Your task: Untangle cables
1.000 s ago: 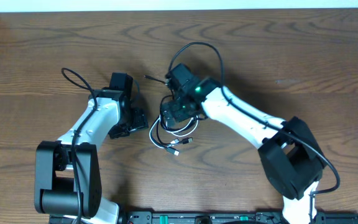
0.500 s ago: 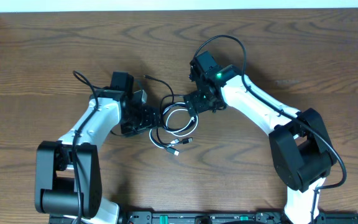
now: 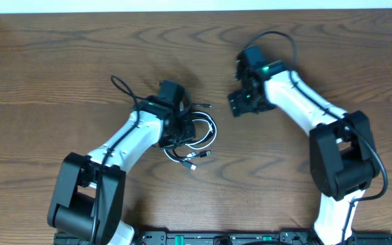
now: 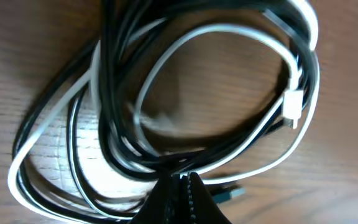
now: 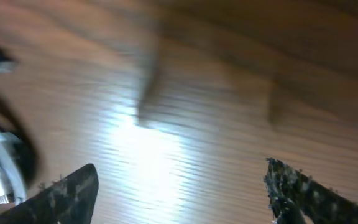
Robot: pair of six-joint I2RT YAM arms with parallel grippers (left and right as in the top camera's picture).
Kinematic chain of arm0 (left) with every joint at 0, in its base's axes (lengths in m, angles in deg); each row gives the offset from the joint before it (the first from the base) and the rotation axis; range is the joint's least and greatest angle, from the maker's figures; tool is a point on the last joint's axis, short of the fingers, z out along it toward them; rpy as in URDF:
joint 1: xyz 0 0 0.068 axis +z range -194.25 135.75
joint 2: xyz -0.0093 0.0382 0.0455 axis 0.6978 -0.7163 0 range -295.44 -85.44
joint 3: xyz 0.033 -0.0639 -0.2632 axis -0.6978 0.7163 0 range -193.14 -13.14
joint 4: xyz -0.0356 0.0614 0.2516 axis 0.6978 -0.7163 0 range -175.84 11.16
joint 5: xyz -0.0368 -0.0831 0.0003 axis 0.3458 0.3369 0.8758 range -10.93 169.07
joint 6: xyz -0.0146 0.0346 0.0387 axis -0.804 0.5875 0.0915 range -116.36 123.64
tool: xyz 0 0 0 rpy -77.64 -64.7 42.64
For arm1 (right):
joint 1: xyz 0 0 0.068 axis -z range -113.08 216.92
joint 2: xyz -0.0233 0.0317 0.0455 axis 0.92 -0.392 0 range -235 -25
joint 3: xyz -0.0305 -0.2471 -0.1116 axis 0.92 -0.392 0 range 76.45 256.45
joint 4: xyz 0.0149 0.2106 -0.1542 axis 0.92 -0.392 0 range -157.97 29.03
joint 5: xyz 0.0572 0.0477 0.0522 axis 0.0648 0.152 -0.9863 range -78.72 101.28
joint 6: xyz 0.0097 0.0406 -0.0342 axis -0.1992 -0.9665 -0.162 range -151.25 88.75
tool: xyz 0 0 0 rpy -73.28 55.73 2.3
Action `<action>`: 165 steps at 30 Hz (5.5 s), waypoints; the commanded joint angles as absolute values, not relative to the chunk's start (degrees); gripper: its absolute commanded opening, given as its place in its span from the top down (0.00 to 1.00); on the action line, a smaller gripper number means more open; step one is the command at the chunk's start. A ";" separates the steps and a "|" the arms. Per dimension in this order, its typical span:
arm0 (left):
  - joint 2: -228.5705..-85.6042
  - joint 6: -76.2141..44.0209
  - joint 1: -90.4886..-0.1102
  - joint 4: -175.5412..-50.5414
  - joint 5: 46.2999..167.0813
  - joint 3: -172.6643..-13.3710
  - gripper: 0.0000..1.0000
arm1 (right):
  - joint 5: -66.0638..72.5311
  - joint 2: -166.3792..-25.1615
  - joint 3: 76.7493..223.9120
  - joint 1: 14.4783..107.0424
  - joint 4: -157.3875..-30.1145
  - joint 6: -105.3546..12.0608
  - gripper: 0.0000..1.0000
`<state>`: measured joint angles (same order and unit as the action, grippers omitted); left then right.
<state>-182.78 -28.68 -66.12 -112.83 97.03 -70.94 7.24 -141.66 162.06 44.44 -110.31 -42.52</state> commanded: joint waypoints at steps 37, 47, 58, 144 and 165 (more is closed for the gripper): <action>-187.98 -24.41 -61.31 -118.63 83.68 -73.17 0.83 | 3.90 -142.31 158.93 43.99 -106.09 -42.34 0.21; -188.29 -32.46 -63.39 -115.63 78.34 -71.60 0.48 | 5.56 -142.31 158.82 48.77 -108.30 -42.34 0.21; -188.48 -31.82 -64.48 -114.32 78.30 -67.69 0.02 | 5.28 -142.31 158.82 49.62 -108.43 -42.34 0.12; -176.18 -16.28 -53.31 -110.19 96.22 -63.73 0.93 | -12.91 -142.34 158.78 36.44 -100.52 -36.75 0.27; -170.32 -16.33 -58.18 -112.07 96.68 -63.66 0.92 | -12.73 -142.34 158.76 34.48 -98.42 -36.81 0.50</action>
<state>-169.97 -17.07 -56.50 -112.40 95.72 -63.60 -12.89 -141.77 159.15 35.68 -98.68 -36.77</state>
